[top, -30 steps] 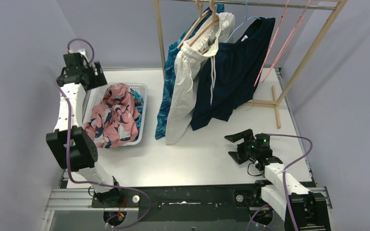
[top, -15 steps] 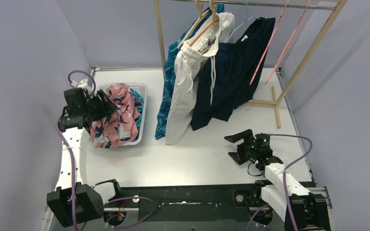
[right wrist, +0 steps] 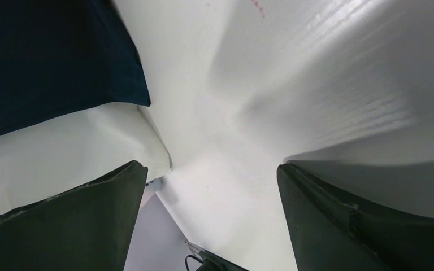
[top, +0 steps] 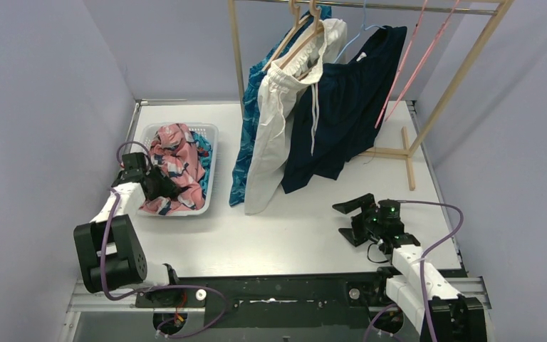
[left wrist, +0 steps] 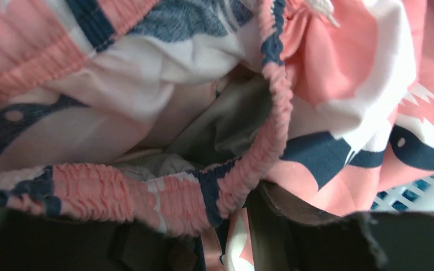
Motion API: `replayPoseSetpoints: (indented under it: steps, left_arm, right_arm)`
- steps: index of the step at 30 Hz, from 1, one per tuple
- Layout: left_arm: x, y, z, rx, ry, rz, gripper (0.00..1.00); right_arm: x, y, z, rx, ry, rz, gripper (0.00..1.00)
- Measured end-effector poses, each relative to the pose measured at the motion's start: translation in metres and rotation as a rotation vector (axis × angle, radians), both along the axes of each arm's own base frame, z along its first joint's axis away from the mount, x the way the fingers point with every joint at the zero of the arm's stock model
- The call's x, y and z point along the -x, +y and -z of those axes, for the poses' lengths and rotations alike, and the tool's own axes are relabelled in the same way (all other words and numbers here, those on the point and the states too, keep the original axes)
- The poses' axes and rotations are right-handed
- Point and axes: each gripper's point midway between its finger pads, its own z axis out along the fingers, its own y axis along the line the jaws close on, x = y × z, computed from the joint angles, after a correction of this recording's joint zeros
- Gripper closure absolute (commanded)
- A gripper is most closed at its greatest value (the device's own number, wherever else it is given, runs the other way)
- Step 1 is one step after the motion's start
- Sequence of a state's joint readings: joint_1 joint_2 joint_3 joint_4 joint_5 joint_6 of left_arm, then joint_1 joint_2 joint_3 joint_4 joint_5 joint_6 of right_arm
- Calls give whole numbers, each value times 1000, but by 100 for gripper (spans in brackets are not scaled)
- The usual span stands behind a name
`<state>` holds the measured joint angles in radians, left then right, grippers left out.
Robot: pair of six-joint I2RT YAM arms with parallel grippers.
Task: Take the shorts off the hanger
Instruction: Place the shorts in the basket, then pick up the hanger from the clothes rod.
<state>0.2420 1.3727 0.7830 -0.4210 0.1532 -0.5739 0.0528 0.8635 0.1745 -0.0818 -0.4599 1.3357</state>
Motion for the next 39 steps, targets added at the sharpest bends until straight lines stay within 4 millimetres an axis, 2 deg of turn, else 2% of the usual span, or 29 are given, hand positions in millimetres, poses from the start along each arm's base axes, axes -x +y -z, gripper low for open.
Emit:
replayPoseSetpoints:
  steps: [3,9,12,17,19,22,25,29,33,36,39]
  left_arm:
    - [-2,0,10,12,19,-12,50]
    - [-6,4,-11,-20,-49,-14,42]
    - [-10,8,-44,-66,-143,-10,39]
    - [-22,14,-116,-146,-364,4,35]
    - [-21,12,-134,-165,-428,22,32]
    - [-19,6,-145,-165,-474,53,30]
    - [-21,-5,-150,-145,-504,113,29]
    - [-22,-29,-154,-119,-533,224,29]
    - [-21,-53,-152,-114,-550,337,28]
    - [-16,-62,-137,-118,-537,390,28]
    - [-9,-62,-118,-123,-501,411,26]
  right_arm:
    - [4,-2,-1,10,2,7,11]
    - [6,-8,-9,51,-26,21,11]
    - [-5,-11,-31,88,-94,8,11]
    - [-30,-13,-88,161,-274,-39,12]
    - [-35,-12,-104,190,-339,-67,13]
    - [-38,-6,-120,251,-406,-117,15]
    - [-35,15,-141,346,-489,-210,16]
    - [-21,58,-179,493,-650,-344,16]
    - [-9,88,-208,647,-744,-399,17]
    - [-9,102,-225,785,-773,-417,15]
    - [-23,103,-240,906,-750,-388,13]
